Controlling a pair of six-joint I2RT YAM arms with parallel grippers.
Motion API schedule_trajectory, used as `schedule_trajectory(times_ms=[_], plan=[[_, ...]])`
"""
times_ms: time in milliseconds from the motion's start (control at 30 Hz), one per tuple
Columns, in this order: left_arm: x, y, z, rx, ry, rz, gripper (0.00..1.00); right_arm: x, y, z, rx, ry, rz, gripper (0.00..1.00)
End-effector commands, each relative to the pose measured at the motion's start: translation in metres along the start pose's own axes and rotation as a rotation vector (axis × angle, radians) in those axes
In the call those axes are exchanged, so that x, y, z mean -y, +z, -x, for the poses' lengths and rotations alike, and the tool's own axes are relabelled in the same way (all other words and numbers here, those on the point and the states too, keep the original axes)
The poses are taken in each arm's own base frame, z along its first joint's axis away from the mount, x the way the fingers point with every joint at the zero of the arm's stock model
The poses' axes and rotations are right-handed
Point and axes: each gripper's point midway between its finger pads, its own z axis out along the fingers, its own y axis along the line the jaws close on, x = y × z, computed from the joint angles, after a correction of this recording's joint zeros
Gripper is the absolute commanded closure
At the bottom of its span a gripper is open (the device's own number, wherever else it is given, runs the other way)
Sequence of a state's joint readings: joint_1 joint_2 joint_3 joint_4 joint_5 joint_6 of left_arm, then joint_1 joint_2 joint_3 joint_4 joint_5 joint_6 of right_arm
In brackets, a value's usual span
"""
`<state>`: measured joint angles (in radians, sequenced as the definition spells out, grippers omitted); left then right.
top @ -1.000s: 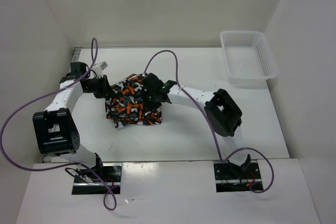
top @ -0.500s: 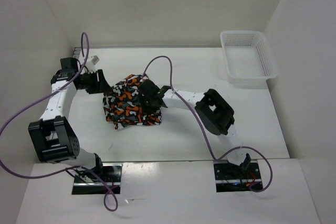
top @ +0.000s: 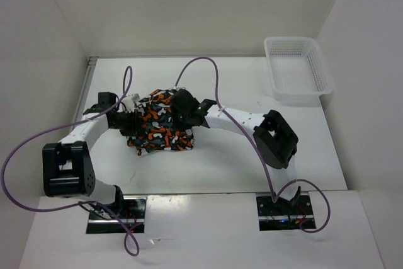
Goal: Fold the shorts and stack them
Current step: Fold the shorts
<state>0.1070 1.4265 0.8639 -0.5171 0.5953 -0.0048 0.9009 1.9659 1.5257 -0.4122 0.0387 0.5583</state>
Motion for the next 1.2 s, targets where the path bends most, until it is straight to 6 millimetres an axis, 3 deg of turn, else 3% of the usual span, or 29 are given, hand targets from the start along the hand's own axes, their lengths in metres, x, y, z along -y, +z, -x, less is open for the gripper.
schedule_trajectory(times_ms=[0,133,267,367,400,467,500,567,600,633,667,700,733,833,900,1000,1033,1067,1133,1167], plan=[[-0.025,0.011,0.006,0.017,0.022,0.093,0.97,0.023,0.022,-0.032,-0.055,0.021,-0.063,0.71],[-0.044,0.018,-0.004,-0.02,0.001,0.164,0.98,0.047,0.042,-0.056,-0.103,0.035,-0.118,0.73],[-0.041,0.01,0.001,-0.038,-0.009,0.178,1.0,0.049,0.038,-0.059,-0.113,0.034,-0.125,0.75],[-0.018,-0.015,0.044,0.071,0.056,0.146,1.0,0.029,0.012,-0.022,-0.032,0.017,-0.083,0.75],[-0.007,-0.029,0.065,0.129,0.093,0.14,1.0,0.025,0.002,-0.001,0.012,0.014,-0.078,0.75],[0.004,-0.039,0.085,0.184,0.131,0.111,1.0,0.021,-0.01,0.021,0.052,0.012,-0.074,0.75],[0.006,-0.042,0.097,0.219,0.153,0.113,0.99,0.008,-0.019,0.043,0.096,0.002,-0.045,0.75],[0.003,-0.036,0.105,0.231,0.162,0.103,0.99,0.015,-0.007,0.055,0.096,0.007,-0.054,0.75],[-0.007,-0.024,0.108,0.222,0.155,0.112,0.99,0.008,-0.008,0.067,0.116,-0.001,-0.043,0.75],[-0.015,-0.017,0.108,0.213,0.149,0.12,0.99,0.015,0.007,0.065,0.095,0.006,-0.052,0.75],[-0.028,0.0,0.103,0.173,0.122,0.127,1.0,0.017,0.009,0.077,0.114,0.018,-0.053,0.75],[-0.035,0.009,0.106,0.178,0.125,0.127,1.0,0.011,0.013,0.074,0.093,0.017,-0.021,0.75],[-0.042,0.017,0.104,0.164,0.115,0.136,1.0,0.018,0.016,0.078,0.085,0.03,-0.025,0.75],[-0.066,0.037,0.104,0.129,0.098,0.199,1.0,0.022,0.009,0.089,0.114,0.04,-0.027,0.75],[-0.081,0.048,0.101,0.102,0.09,0.25,1.0,0.023,-0.009,0.097,0.147,0.047,-0.016,0.74],[-0.09,0.055,0.108,0.095,0.085,0.271,1.0,0.031,-0.043,0.105,0.213,0.053,0.003,0.6],[-0.086,0.056,0.108,0.084,0.088,0.266,1.0,0.04,-0.047,0.102,0.223,0.062,-0.002,0.4],[-0.084,0.055,0.11,0.086,0.09,0.257,0.99,0.04,-0.073,0.114,0.281,0.078,0.008,0.29],[-0.07,0.04,0.12,0.127,0.112,0.242,0.94,0.051,-0.087,0.107,0.306,0.084,-0.03,0.08],[-0.06,0.036,0.122,0.133,0.125,0.226,0.88,0.054,-0.097,0.108,0.328,0.087,-0.041,0.03]])
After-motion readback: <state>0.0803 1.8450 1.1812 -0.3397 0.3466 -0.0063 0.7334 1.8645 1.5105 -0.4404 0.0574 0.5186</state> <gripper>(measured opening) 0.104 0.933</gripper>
